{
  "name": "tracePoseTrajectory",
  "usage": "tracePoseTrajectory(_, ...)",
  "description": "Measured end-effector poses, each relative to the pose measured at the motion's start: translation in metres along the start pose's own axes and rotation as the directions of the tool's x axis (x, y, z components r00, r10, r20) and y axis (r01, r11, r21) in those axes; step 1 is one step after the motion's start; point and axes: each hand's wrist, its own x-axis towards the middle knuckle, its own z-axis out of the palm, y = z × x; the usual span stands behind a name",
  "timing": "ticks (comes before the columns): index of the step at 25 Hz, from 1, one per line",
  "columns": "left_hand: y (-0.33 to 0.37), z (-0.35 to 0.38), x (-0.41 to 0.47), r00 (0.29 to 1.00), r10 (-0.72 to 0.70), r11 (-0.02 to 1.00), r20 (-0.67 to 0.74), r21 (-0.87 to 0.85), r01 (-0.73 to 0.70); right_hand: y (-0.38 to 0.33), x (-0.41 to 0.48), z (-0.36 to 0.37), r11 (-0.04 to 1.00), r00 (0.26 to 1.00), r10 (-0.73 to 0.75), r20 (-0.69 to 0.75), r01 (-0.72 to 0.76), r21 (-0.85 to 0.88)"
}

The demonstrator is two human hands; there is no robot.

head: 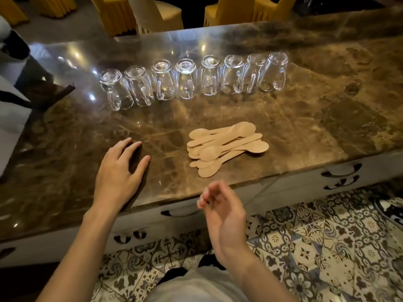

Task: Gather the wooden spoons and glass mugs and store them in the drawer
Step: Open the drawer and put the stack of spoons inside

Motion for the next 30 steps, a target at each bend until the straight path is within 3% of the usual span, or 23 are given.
tracePoseTrajectory(2,-0.001,-0.001,0.0,1.0,0.017,1.0,0.006,0.0,-0.017,0.026,-0.006,-0.014,0.979,0.971,0.159,-0.176,-0.132,0.157)
tracePoseTrajectory(4,-0.001,-0.001,-0.003,1.0,0.031,0.999,-0.001,0.019,-0.031,0.053,-0.009,-0.027,0.912,0.869,0.329,-0.37,-0.19,0.364)
tracePoseTrajectory(6,0.002,0.001,-0.01,1.0,0.029,0.998,-0.002,0.064,-0.028,0.073,-0.009,-0.039,0.862,0.781,0.42,-0.463,-0.183,0.473)
tracePoseTrajectory(10,0.009,0.013,-0.032,1.0,0.011,0.987,0.013,0.161,-0.013,0.096,0.001,-0.038,0.827,0.767,0.456,-0.451,-0.178,0.534)
tracePoseTrajectory(15,0.014,0.017,-0.041,0.999,-0.017,0.99,-0.048,0.137,0.023,0.101,0.021,-0.014,0.84,0.807,0.415,-0.42,-0.163,0.518)
tracePoseTrajectory(20,0.015,0.014,-0.038,0.996,-0.015,0.994,-0.09,0.11,0.025,0.097,0.021,-0.006,0.849,0.788,0.4,-0.467,-0.128,0.512)
tracePoseTrajectory(24,0.016,0.014,-0.039,0.994,-0.014,0.995,-0.109,0.096,0.024,0.096,0.01,-0.009,0.867,0.732,0.418,-0.538,-0.144,0.478)
tracePoseTrajectory(30,0.016,0.014,-0.038,0.99,-0.03,0.995,-0.135,0.094,0.043,0.097,-0.035,-0.029,0.843,0.556,0.525,-0.645,-0.233,0.485)
